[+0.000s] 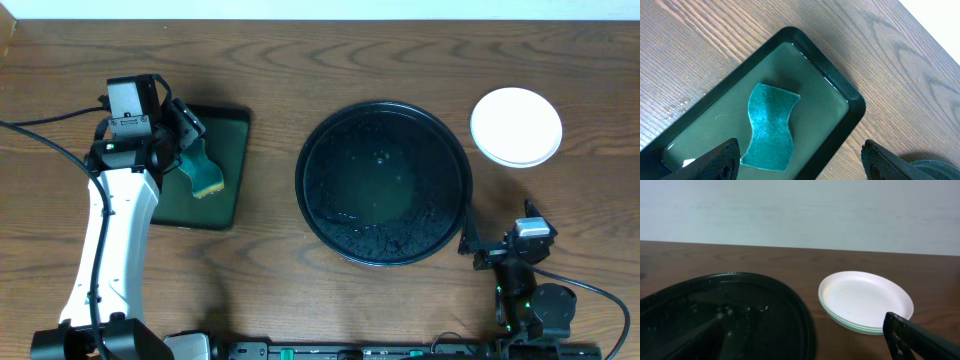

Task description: Clean dirty plates on tray and stack at the side

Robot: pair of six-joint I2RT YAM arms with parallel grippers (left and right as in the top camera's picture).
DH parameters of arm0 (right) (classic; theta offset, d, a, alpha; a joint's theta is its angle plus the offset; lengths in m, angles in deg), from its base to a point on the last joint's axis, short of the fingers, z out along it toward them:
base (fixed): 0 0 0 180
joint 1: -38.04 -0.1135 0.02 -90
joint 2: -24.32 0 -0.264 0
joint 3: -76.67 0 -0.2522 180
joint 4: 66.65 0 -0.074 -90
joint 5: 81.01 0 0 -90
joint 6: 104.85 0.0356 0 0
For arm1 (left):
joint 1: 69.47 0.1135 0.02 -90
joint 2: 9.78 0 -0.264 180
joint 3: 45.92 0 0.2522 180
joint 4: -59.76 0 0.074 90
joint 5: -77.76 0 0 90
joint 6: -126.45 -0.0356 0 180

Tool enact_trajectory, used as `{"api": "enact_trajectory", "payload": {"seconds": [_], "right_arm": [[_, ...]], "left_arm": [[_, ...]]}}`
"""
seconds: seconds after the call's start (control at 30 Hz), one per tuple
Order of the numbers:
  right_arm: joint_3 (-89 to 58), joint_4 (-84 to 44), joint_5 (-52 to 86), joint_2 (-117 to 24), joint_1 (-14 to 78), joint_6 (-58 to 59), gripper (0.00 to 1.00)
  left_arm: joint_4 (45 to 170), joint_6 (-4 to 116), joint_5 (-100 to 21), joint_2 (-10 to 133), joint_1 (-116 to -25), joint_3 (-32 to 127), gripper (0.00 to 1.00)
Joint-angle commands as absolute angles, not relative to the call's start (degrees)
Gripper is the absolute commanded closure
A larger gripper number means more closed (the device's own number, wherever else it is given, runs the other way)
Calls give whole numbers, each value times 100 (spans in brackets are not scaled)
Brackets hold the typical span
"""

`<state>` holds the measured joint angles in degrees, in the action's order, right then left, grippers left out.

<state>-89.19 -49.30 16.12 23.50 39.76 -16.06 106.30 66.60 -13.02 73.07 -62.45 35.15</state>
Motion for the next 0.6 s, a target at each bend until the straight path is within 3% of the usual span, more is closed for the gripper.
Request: {"api": "enact_trajectory", "payload": {"seconds": [0.0, 0.57], "right_arm": [[-8923, -4893, 1525, 2405, 4061, -1726, 1], [-8926, -4908, 1590, 2405, 4085, -1726, 1]], "left_arm": [[10628, 6647, -1271, 7331, -6225, 3600, 22], [10628, 6647, -1271, 7331, -6225, 3600, 21]]}}
